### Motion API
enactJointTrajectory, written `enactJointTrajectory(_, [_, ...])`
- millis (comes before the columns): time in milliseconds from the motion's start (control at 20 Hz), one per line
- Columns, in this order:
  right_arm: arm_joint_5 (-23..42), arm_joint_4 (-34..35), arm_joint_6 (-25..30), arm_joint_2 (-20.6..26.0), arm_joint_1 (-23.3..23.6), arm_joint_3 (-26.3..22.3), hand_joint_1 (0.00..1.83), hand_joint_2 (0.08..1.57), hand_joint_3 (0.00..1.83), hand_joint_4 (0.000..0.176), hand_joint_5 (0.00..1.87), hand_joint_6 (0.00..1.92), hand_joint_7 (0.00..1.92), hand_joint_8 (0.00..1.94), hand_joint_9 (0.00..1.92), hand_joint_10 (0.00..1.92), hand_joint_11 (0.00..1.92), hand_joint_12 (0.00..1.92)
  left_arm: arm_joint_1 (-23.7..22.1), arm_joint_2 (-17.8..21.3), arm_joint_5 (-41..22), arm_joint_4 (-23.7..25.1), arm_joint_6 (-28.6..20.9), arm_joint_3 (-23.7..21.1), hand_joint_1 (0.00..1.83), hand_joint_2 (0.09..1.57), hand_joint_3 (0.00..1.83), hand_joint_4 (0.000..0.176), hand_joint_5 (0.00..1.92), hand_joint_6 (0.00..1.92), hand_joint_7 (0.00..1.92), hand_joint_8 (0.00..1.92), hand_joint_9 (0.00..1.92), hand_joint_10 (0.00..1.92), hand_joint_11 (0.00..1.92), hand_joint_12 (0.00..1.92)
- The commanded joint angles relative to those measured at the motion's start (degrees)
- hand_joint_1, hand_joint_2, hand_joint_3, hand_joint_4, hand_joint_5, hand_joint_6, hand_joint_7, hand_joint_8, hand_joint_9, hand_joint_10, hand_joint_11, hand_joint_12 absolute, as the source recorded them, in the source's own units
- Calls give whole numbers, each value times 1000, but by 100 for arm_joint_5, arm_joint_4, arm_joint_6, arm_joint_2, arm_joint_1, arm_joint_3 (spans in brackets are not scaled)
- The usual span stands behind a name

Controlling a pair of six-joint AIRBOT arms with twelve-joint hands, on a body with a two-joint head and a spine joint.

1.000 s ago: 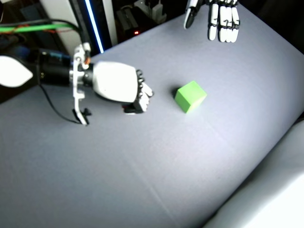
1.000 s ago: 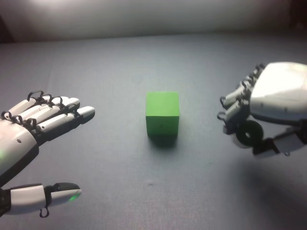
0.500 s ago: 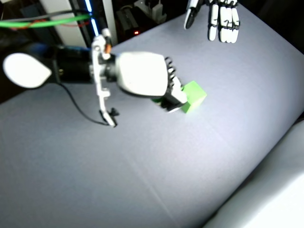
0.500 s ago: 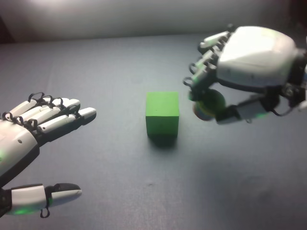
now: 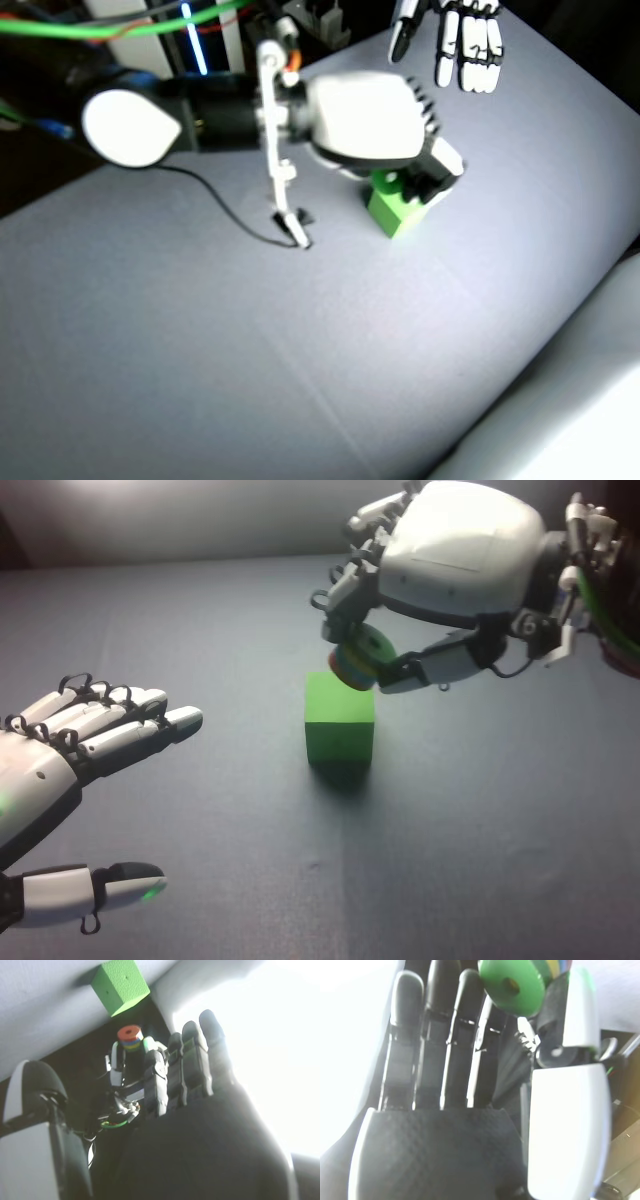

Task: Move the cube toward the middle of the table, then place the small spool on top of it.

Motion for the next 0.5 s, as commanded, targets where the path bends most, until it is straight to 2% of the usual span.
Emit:
enactJointTrajectory(0, [494, 191, -18, -39, 74, 46, 1259, 1025, 2, 11, 1176, 731, 1228, 487, 1075, 171, 422, 1259, -13, -28, -671, 31, -36, 38, 758, 1007, 1, 165, 219, 0, 161, 0, 146, 0, 0, 388])
enactJointTrajectory(50, [432, 191, -18, -96, 74, 90, 1258, 1025, 2, 10, 1233, 615, 1165, 616, 1085, 156, 407, 1338, -12, -25, -671, 31, -40, 38, 761, 1008, 1, 166, 224, 1, 157, 0, 141, 0, 0, 355])
enactJointTrajectory(100, [364, 191, -19, -161, 74, 137, 1260, 1024, 0, 0, 1264, 556, 1137, 674, 1112, 163, 493, 1336, -12, -23, -671, 31, -48, 38, 746, 1015, 2, 156, 219, 0, 150, 0, 131, 0, 0, 321])
enactJointTrajectory(150, [311, 191, -19, -201, 74, 174, 1262, 1023, 0, 0, 1267, 558, 1137, 663, 1113, 156, 533, 1299, -12, -23, -672, 31, -55, 38, 728, 1012, 0, 162, 221, 0, 155, 1, 139, 1, 0, 349])
enactJointTrajectory(250, [177, 191, -19, -266, 74, 241, 1265, 1022, 0, 0, 1268, 569, 1140, 639, 1095, 127, 534, 1249, -12, -18, -684, 31, -59, 38, 739, 1013, 0, 141, 228, 1, 156, 0, 139, 1, 0, 362])
enactJointTrajectory(300, [117, 191, -19, -273, 74, 261, 1263, 1014, 0, 12, 1261, 560, 1191, 576, 1127, 124, 577, 1205, -12, -17, -684, 31, -61, 38, 723, 1016, 0, 129, 235, 1, 166, 1, 149, 2, 0, 398])
enactJointTrajectory(350, [78, 191, -19, -283, 74, 279, 1262, 1014, 0, 22, 1262, 547, 1197, 575, 1139, 124, 584, 1198, -12, -18, -682, 31, -61, 39, 696, 1021, 2, 132, 227, 0, 160, 0, 148, 0, 0, 409])
enactJointTrajectory(400, [33, 191, -19, -325, 74, 315, 1264, 1011, 0, 27, 1293, 456, 1187, 627, 1149, 104, 512, 1241, -12, -18, -678, 31, -64, 39, 703, 1019, 0, 144, 223, 0, 161, 0, 139, 0, 0, 405])
enactJointTrajectory(450, [13, 191, -19, -359, 74, 340, 1264, 1011, 0, 27, 1293, 456, 1187, 627, 1149, 104, 512, 1241, -12, -18, -676, 31, -68, 39, 703, 1019, 0, 144, 223, 0, 161, 0, 139, 0, 0, 405])
